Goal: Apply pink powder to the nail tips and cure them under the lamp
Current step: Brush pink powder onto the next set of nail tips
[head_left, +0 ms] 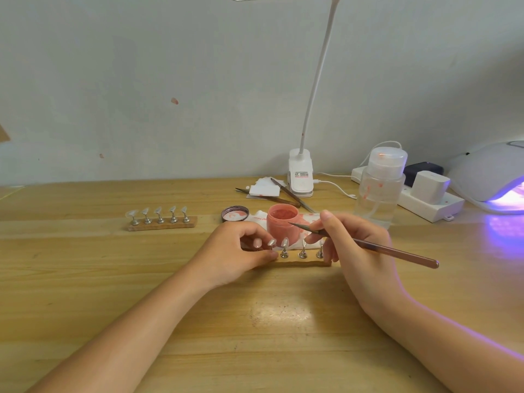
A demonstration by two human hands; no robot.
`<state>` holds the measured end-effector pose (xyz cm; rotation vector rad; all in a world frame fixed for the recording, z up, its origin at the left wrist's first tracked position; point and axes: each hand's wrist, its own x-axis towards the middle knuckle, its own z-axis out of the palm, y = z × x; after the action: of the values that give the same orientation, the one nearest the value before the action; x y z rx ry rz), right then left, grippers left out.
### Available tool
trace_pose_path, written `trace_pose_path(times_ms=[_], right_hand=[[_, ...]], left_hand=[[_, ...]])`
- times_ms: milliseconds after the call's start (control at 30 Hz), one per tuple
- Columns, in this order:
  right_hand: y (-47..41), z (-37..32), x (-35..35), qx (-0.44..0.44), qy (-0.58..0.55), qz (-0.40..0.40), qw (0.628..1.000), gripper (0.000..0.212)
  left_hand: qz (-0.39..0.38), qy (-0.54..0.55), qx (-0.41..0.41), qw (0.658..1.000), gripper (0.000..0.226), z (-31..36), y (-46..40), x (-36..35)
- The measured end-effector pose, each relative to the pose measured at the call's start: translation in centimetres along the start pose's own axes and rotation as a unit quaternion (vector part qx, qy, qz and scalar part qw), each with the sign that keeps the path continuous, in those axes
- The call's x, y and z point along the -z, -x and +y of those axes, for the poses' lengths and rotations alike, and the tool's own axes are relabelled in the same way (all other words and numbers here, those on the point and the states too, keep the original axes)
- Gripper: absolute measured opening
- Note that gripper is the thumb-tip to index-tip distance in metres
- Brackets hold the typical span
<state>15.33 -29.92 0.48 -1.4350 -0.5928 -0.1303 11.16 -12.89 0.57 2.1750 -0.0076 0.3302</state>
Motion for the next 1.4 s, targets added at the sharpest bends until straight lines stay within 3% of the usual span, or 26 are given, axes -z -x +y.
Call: trace_pose_path(times_ms=[333, 467, 567, 700, 967, 1133, 1400], right_hand=[[-0.1, -0.1, 0.0, 0.012, 0.009, 0.012, 1.000, 0.026], [-0.2, -0.2, 0.2, 0.015, 0.001, 0.022, 1.000, 0.024], [-0.5, -0.1, 0.4, 0.012, 0.005, 0.024, 1.000, 0.023], [-1.6, -0.3, 0.6, 0.003, 0.012, 0.029, 0.999, 0.016], [-6.7, -1.4, 0.1, 0.001, 0.108, -0.002, 0.994, 0.040], [-9.1, -1.1, -1.2, 0.005, 0.342, -0.073, 0.937, 0.045], [-9.3, -0.3, -2.8, -0.003, 0.470, -0.132, 0.873, 0.047]], left_hand=[[0.040, -0.044, -0.067, 0.996, 0.028, -0.1, 0.4, -0.6], [0.115, -0.021, -0.096, 0.989, 0.016, -0.2, 0.8, -0.6], [0.174, 0.003, -0.096, 0.980, 0.019, -0.2, 0.8, -0.7], [0.196, 0.046, -0.078, 0.976, 0.020, -0.3, 0.6, -0.6], [0.187, 0.054, -0.088, 0.977, 0.024, -0.5, 0.5, -0.7], [0.186, 0.060, -0.098, 0.976, 0.023, -0.3, 0.6, -0.6], [0.190, 0.061, -0.105, 0.974, 0.023, -0.4, 0.6, -0.6]])
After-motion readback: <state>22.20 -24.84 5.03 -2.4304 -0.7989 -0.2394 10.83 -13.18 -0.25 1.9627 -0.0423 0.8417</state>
